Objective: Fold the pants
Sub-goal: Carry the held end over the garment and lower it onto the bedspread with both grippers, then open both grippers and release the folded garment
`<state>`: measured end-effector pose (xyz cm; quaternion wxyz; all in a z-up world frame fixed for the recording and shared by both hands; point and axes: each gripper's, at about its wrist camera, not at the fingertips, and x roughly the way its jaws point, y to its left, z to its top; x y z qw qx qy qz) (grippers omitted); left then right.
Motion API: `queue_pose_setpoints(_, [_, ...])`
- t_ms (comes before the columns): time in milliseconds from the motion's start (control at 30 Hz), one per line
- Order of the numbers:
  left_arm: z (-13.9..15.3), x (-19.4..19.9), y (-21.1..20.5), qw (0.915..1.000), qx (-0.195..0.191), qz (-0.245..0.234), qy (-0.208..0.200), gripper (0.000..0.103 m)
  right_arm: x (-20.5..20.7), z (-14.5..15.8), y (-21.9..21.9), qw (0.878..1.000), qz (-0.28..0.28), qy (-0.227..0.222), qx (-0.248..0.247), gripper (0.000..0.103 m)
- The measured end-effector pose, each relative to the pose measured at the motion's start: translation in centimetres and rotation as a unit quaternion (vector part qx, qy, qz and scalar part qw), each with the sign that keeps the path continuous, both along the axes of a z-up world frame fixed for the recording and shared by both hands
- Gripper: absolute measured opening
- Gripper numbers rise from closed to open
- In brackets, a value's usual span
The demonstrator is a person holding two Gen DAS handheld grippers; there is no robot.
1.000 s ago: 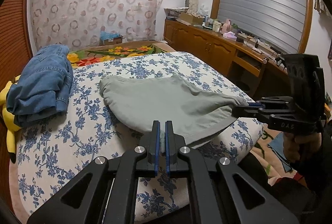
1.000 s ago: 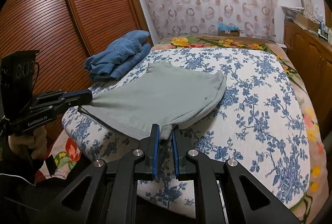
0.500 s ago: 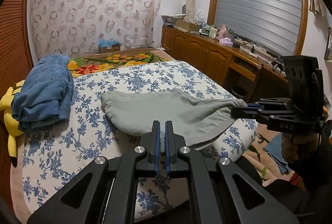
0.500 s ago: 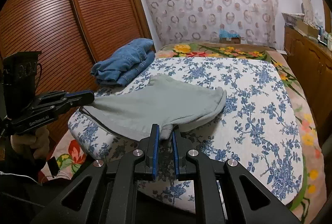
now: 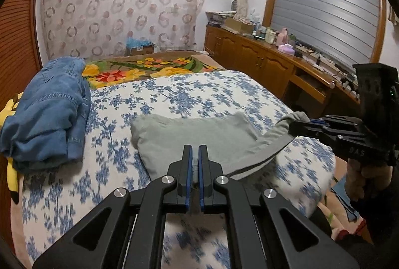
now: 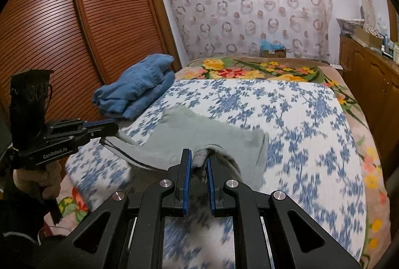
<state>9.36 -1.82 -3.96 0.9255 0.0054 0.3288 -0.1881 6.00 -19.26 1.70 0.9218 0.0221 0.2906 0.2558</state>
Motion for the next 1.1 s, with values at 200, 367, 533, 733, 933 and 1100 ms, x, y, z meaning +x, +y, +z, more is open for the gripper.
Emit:
queue_pose_setpoints(200, [-0.8, 3.5, -0.2, 0.9999, 0.007, 0.011, 0.009, 0.005, 4.4, -1.3, 0.6, 1.0, -0.015, 0.007, -0.006, 0.011])
queue_pose_setpoints(367, [-1.3, 5.3, -0.3, 0.9996, 0.017, 0.019, 0.011, 0.005, 7.2, -2.3, 1.4, 0.999, -0.023, 0.018, -0.013, 0.011])
queue_pose_setpoints(533, [-1.5, 6.8, 0.2, 0.9993, 0.015, 0.028, 0.017, 0.005, 9.0, -2.5, 2.0, 0.999, -0.026, 0.023, -0.013, 0.011])
queue_pose_setpoints(733, [-1.4, 7.6, 0.0, 0.9991, 0.023, 0.034, 0.014, 0.005, 9.8, -2.8, 2.3, 0.999, -0.032, 0.026, -0.016, 0.011])
queue_pose_setpoints(933, [-0.9, 6.9, 0.3, 0.9991, 0.014, 0.04, 0.009, 0.019, 9.8, -3.2, 2.6, 0.999, -0.032, 0.027, -0.029, 0.018])
queue_pose_setpoints(1100, [-1.2, 6.3, 0.6, 0.9988, 0.014, 0.047, -0.003, 0.07, 9.3, -2.7, 2.4, 0.999, -0.038, 0.011, -0.035, 0.034])
